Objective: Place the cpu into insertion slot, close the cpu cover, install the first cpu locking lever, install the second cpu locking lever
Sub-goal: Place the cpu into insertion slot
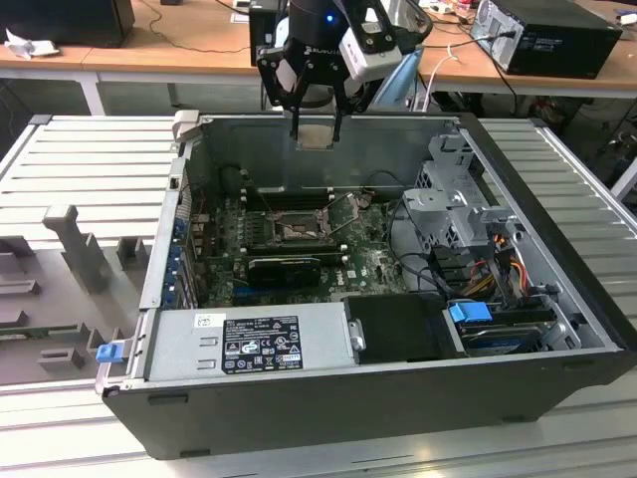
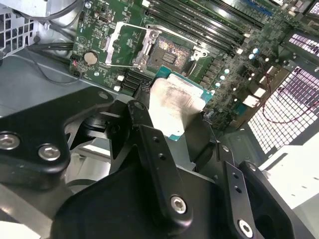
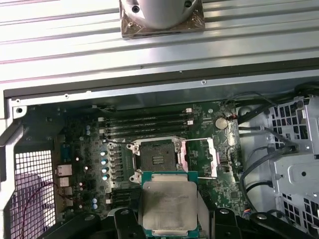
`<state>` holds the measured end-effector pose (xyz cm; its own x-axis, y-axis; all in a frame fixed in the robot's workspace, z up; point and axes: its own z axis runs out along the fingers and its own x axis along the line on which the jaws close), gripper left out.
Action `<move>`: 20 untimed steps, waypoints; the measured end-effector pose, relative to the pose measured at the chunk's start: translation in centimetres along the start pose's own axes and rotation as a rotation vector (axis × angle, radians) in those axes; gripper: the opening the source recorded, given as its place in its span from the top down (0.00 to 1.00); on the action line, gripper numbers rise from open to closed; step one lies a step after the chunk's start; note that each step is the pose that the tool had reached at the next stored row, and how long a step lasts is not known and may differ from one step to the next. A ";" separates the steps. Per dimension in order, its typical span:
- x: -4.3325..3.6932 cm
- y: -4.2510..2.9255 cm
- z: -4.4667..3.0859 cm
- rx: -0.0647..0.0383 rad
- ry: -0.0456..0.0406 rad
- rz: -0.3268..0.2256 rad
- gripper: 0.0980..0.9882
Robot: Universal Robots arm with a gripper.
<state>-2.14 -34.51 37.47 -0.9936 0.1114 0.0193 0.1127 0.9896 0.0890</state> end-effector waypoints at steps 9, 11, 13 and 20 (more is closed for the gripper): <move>0.00 0.00 0.01 0.000 -0.0014 0.015 0.52; 0.00 0.00 0.01 -0.001 -0.0019 0.021 0.52; 0.00 0.00 0.01 -0.001 -0.0024 0.026 0.52; 0.00 -0.01 0.05 -0.002 -0.0081 0.090 0.52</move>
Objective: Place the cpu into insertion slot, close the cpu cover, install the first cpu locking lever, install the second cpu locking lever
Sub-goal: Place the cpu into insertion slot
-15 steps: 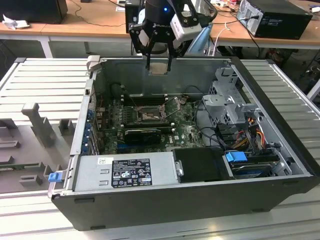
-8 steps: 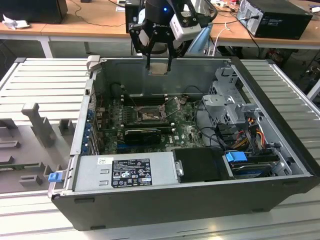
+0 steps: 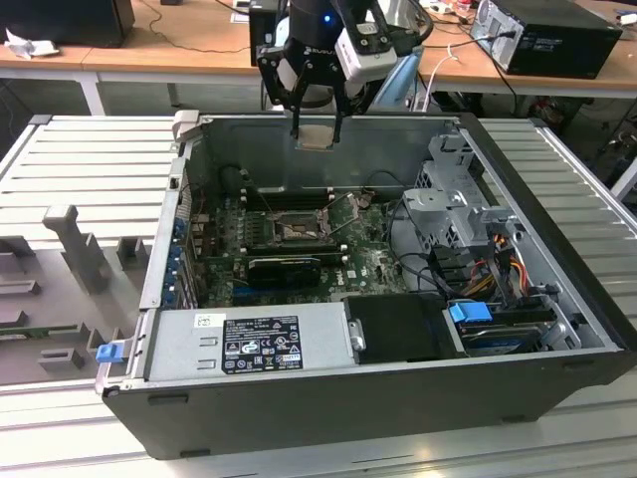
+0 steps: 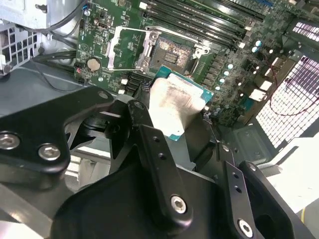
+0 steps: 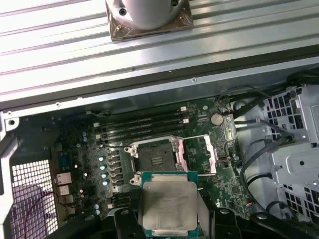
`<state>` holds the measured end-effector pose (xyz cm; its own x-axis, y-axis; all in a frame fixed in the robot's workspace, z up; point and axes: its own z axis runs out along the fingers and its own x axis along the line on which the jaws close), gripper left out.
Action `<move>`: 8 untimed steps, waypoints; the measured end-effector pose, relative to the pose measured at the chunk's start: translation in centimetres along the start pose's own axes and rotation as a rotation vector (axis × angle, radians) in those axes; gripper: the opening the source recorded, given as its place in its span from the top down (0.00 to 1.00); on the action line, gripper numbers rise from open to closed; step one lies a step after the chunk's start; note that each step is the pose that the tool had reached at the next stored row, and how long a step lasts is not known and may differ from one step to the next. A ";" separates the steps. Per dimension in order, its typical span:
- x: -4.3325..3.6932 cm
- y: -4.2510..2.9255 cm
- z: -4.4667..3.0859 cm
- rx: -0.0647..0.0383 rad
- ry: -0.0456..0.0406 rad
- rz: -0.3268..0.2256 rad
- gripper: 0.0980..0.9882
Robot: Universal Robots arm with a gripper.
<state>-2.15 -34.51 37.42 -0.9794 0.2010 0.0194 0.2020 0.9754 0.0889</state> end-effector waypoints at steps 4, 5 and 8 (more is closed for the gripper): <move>0.00 -0.01 0.11 -0.002 -0.0086 0.096 0.52; 0.00 -0.01 0.13 -0.002 -0.0107 0.119 0.52; 0.00 -0.02 0.22 -0.003 -0.0162 0.180 0.52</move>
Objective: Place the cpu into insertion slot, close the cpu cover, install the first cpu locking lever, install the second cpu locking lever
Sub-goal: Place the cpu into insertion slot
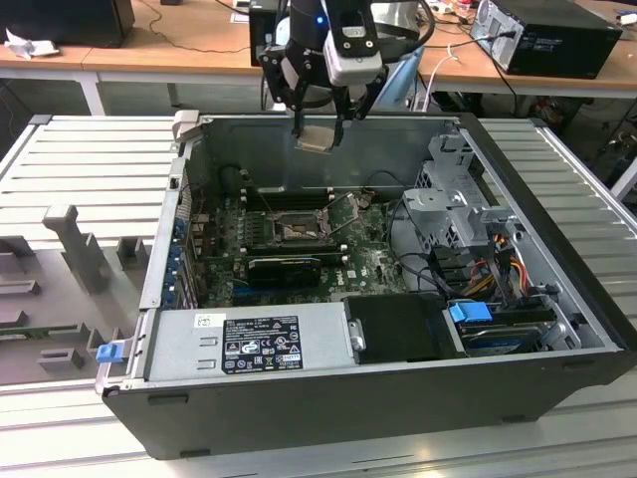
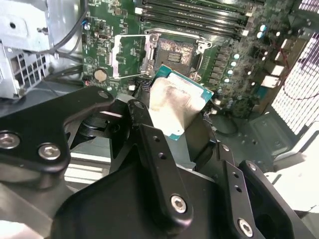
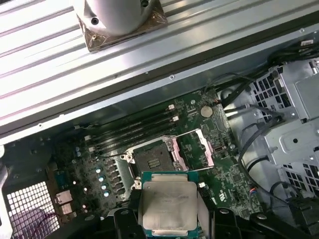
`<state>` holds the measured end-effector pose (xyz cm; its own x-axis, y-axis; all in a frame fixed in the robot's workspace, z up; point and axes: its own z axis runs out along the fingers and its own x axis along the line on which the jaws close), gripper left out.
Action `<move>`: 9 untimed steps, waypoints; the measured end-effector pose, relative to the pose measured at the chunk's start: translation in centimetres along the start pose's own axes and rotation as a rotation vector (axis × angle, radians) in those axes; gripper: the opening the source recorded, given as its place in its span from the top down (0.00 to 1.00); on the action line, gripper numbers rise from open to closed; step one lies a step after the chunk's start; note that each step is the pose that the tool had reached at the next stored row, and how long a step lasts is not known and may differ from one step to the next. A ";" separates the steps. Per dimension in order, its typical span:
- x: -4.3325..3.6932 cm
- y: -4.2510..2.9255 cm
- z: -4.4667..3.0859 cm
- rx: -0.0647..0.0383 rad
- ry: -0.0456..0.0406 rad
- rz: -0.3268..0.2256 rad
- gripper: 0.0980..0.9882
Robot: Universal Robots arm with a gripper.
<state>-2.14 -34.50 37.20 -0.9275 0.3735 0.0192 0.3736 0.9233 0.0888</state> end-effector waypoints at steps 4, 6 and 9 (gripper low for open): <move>0.00 -0.01 0.13 0.000 -0.0073 0.074 0.52; -0.01 -0.02 0.18 0.001 -0.0105 0.106 0.52; -0.01 -0.02 0.23 0.000 -0.0143 0.148 0.52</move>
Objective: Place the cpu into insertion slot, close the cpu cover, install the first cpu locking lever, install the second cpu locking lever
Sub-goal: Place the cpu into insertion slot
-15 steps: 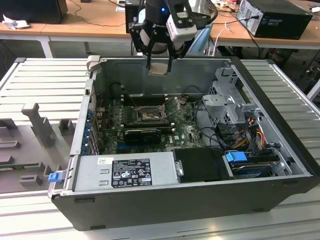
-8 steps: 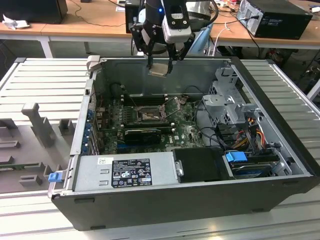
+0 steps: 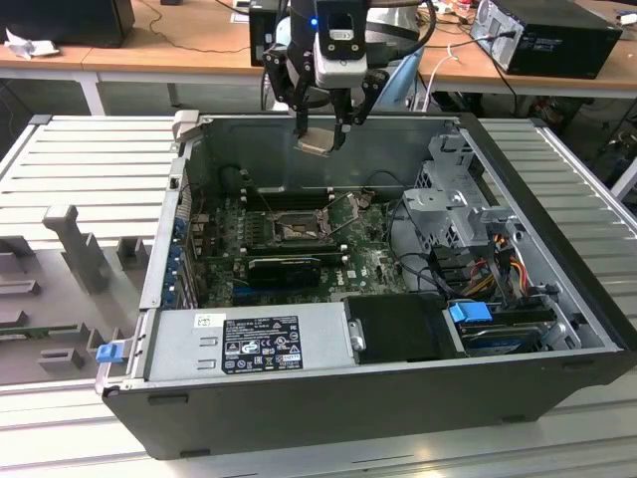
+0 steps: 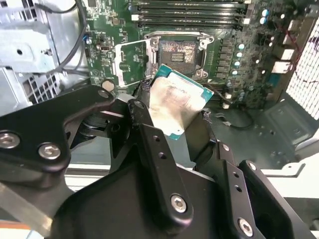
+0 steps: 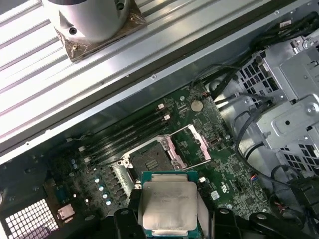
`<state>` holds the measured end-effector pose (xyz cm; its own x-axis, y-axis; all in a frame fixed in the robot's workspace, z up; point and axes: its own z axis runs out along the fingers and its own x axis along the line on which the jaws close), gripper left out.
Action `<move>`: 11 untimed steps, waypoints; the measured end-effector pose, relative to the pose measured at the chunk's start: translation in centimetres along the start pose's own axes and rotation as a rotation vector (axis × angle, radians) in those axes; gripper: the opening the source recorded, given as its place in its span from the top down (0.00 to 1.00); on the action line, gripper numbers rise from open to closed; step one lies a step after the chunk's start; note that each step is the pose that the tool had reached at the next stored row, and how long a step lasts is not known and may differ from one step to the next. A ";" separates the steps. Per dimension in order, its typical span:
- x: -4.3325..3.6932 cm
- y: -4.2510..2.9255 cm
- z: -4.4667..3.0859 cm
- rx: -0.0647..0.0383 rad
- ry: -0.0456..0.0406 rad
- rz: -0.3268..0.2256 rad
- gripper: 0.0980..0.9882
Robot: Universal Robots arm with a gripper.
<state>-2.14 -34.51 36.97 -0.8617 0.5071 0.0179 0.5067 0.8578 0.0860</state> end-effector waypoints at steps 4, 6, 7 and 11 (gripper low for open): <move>0.00 0.00 0.08 -0.001 -0.0062 0.072 0.52; 0.00 -0.01 0.11 -0.002 -0.0110 0.127 0.52; 0.00 -0.01 0.12 -0.003 -0.0125 0.145 0.52; 0.00 -0.01 0.15 -0.004 -0.0172 0.199 0.52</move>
<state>-2.14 -34.51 36.82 -0.7440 0.6679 0.0179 0.6667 0.7404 0.0860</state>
